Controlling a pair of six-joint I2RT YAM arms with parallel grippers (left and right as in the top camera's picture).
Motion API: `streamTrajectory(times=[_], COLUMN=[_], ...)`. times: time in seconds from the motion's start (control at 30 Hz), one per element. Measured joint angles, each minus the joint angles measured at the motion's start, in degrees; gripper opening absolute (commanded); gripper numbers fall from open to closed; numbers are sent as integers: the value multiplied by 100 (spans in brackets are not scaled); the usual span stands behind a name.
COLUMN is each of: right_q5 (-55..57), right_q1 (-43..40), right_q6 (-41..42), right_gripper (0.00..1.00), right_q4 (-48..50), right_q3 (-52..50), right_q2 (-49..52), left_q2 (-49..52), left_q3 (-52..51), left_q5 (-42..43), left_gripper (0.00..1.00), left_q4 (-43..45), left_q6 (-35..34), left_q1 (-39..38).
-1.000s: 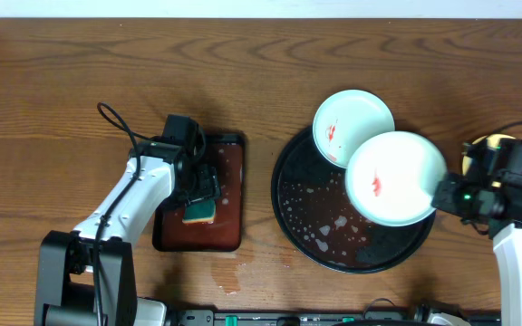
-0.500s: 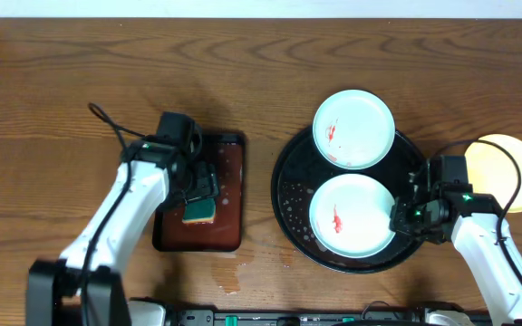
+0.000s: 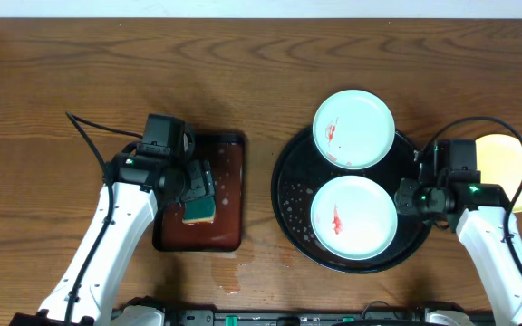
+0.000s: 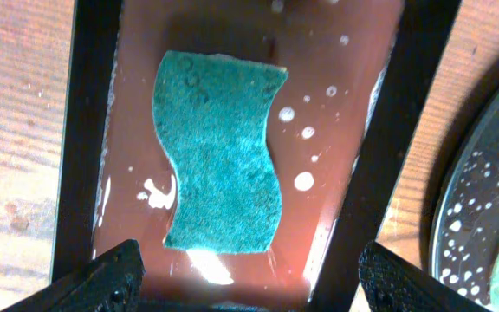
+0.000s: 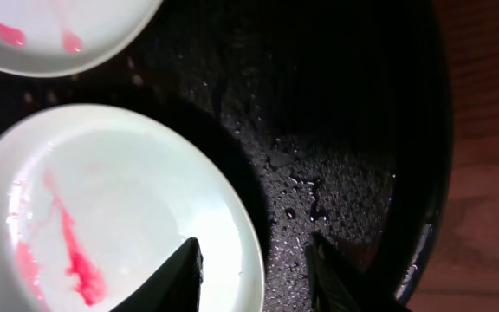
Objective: Clean dirty plates on tray and stack at the side
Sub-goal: 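Grip the pale green plate rim with the right gripper and tilt it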
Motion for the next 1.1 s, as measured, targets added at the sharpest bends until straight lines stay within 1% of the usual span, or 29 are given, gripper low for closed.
streamTrajectory(times=[0.07, 0.17, 0.27, 0.3, 0.33, 0.37, 0.4, 0.57, 0.67, 0.77, 0.9, 0.97, 1.0, 1.03, 1.07, 1.1], right_q5=[0, -39, -162, -199, -227, -219, -247, -404, -415, -415, -417, -417, -417, -417, -417, -417], right_q1=[0, 0, 0, 0, 0, -2, -4, 33, 33, 33, 33, 33, 33, 33, 33, 33], right_q6=[-52, -223, -343, -367, -415, -474, -511, -505, -487, -485, -485, -485, -485, -485, -485, -485], right_gripper=[36, 29, 27, 24, 16, 5, 1, 1, 1, 1, 1, 1, 1, 1, 1, 1], right_q4=[92, 369, 511, 538, 584, 601, 686, 767, 774, 785, 791, 793, 796, 798, 798, 800], right_q3=[-111, -350, -538, -568, -592, -570, -566, -522, -522, -522, -522, -522, -522, -522, -522, -522], right_q2=[98, 385, 745, 850, 960, 1008, 1023, 1113, 1113, 1115, 1115, 1115, 1115, 1115, 1115, 1115], left_q2=[13, 26, 28, 28, 28, 28, 28, 44, 59, 149, 542, 844, 1001, 1154, 1292, 1419], left_q3=[0, 0, 0, 0, 0, 0, 0, -4, -120, -372, -719, -822, -848, -861, -861, -861], left_q5=[0, 0, 0, 0, -2, 0, 0, 0, 0, 2, 0, 0, 0, 0, -2, 2], left_gripper=[81, 81, 81, 81, 81, 81, 81, 81, 80, 74, 70, 64, 56, 46, 30, 19], left_q4=[-28, -22, -22, -20, -20, -22, -20, 44, 337, 638, 973, 1141, 1239, 1331, 1412, 1510], left_q6=[2, 2, 2, 2, 2, 2, 4, 11, 24, 20, 44, 35, 31, 20, 20, 20], left_q1=[0, 0, 0, 0, 0, 0, 0, 0, 0, 0, 0, 0, 0, 0, 0, 0])
